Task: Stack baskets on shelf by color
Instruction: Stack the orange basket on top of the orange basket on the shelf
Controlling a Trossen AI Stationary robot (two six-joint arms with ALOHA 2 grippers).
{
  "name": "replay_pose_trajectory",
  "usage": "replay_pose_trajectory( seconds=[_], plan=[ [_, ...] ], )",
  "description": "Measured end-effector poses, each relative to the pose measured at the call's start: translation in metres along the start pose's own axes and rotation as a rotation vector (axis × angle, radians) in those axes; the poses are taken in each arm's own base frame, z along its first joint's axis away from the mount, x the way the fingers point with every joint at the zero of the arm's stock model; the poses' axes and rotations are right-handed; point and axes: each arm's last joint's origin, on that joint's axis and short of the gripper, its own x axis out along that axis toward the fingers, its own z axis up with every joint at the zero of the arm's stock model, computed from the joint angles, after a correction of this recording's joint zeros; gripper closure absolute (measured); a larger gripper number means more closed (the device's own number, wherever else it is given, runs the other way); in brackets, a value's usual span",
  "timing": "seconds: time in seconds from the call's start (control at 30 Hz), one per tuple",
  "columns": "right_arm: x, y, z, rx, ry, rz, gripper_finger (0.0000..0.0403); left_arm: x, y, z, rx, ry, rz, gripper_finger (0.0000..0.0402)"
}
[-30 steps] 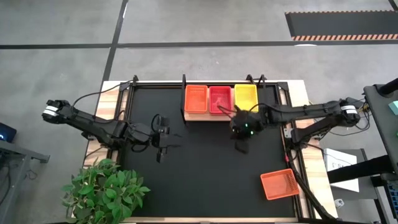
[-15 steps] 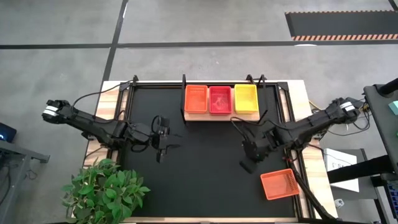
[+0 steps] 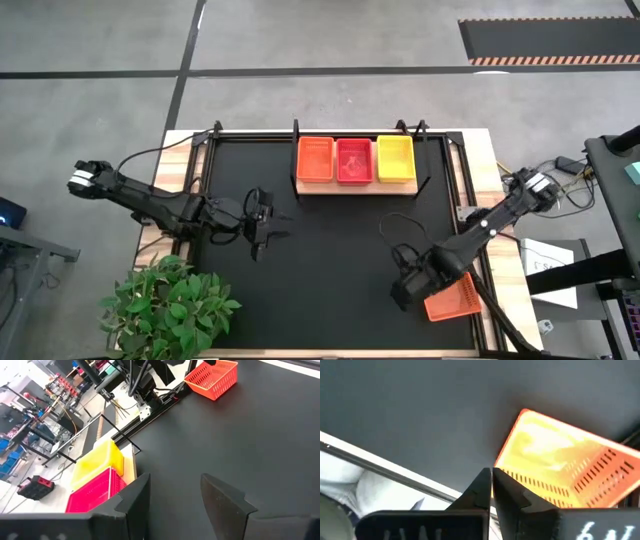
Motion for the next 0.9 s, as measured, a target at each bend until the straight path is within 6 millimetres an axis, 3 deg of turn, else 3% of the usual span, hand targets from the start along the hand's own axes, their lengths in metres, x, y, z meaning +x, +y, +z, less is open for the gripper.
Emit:
replay_pose_trajectory(
  seconds=[0.17,0.43,0.67,0.9],
  plan=[
    [-0.003,0.021,-0.011,0.059,0.063,-0.035,0.0376,0.000,0.000,0.000,0.012,0.002,0.003,0.0242],
    [-0.003,0.033,-0.019,0.142,0.068,-0.043,0.0293,0.000,0.000,-0.001,0.048,0.024,0.023,0.0242],
    [0.027,0.036,-0.012,0.186,0.047,-0.126,0.0232,0.000,0.001,-0.002,0.092,0.039,0.034,0.0242],
    [0.051,0.042,-0.007,0.134,0.038,-0.198,0.0220,0.000,0.001,-0.002,0.093,0.042,0.038,0.0242]
  ],
)
